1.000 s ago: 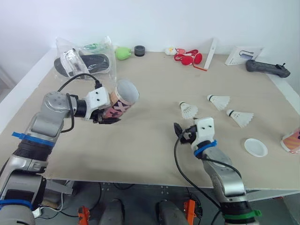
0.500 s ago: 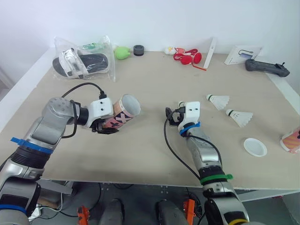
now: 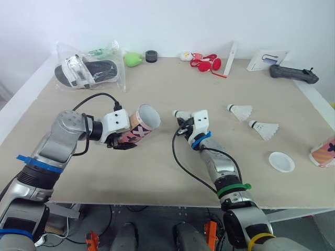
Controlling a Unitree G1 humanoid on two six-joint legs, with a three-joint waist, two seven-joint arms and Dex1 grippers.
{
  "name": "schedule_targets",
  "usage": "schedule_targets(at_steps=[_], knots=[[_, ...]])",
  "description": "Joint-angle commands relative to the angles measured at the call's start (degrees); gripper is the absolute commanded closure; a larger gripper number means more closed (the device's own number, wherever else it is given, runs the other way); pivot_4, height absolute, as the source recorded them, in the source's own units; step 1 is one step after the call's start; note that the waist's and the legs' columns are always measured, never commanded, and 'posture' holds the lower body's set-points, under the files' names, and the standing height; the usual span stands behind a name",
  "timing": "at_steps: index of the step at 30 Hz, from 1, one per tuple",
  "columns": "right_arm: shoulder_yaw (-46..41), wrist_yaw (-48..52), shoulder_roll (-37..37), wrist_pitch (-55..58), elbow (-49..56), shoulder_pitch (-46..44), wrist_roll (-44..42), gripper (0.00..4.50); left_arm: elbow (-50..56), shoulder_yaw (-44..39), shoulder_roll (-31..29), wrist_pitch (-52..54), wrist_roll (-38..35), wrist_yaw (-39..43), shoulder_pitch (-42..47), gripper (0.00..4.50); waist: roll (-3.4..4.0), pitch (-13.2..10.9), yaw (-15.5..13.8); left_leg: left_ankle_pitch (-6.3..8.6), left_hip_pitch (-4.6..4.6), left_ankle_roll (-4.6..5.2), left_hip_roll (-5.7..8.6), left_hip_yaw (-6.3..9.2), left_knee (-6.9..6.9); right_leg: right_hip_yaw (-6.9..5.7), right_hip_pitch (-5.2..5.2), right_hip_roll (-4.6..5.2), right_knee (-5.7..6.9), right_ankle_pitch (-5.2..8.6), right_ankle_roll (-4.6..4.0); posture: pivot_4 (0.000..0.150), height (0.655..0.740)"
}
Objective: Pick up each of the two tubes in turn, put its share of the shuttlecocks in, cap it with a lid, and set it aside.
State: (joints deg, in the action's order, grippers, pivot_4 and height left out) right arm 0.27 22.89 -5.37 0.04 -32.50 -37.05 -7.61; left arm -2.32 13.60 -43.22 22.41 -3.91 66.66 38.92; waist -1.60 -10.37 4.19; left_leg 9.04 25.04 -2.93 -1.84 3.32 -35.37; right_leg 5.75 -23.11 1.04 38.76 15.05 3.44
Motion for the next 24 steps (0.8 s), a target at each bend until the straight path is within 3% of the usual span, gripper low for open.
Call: schedule_targets(at_steps=[1, 7, 11, 17, 24], knots=[[2.0, 6.7, -1.0, 2.0, 9.0, 2.7, -2.4, 4.4, 1.0, -1.4, 0.3, -0.8, -0.6, -0.6, 0.4, 1.57, 0.01, 0.0, 0.0, 0.0, 0.0, 0.0, 0.0, 0.01, -0.02, 0.0, -0.02, 0.0, 0.07, 0.03, -0.01, 0.15, 0.74], [2.9, 19.8, -10.6, 11.7, 30.6, 3.1, -9.3, 4.4, 0.5, -1.0, 0.5, -0.6, -0.5, -0.4, 0.0, 1.57, 0.19, -0.1, 0.0, -0.05, 0.03, -0.06, 0.03, 0.0, -0.05, 0.04, -0.12, 0.01, 0.25, 0.06, -0.01, 0.15, 0.74], [1.2, 28.0, -22.7, 20.6, 42.5, -4.6, -14.5, 4.4, -0.3, -0.6, 0.9, -0.5, 0.0, -0.7, -0.3, 1.57, 0.29, -0.2, 0.0, -0.13, 0.04, -0.11, 0.04, 0.0, -0.05, 0.03, -0.15, 0.02, 0.27, 0.26, 0.35, 0.15, 0.74], [4.7, 33.9, -29.7, 26.2, 48.8, -9.4, -16.3, 4.4, -1.0, -0.1, 1.8, -0.2, 0.5, -1.0, 0.0, 1.57, 0.35, -0.2, 0.0, -0.15, 0.01, -0.06, -0.04, 0.03, -0.01, -0.02, -0.16, -0.06, 0.3, 0.29, 0.26, 0.15, 0.74], [12.0, 34.9, -31.2, 24.8, 49.5, -8.3, -10.0, 4.4, -0.6, -0.1, 2.5, 0.4, 0.5, -1.5, -0.5, 1.57, 0.34, -0.3, 0.0, -0.15, 0.06, -0.07, 0.05, -0.01, -0.05, 0.02, -0.18, 0.04, 0.29, 0.28, 0.33, 0.15, 0.74]])
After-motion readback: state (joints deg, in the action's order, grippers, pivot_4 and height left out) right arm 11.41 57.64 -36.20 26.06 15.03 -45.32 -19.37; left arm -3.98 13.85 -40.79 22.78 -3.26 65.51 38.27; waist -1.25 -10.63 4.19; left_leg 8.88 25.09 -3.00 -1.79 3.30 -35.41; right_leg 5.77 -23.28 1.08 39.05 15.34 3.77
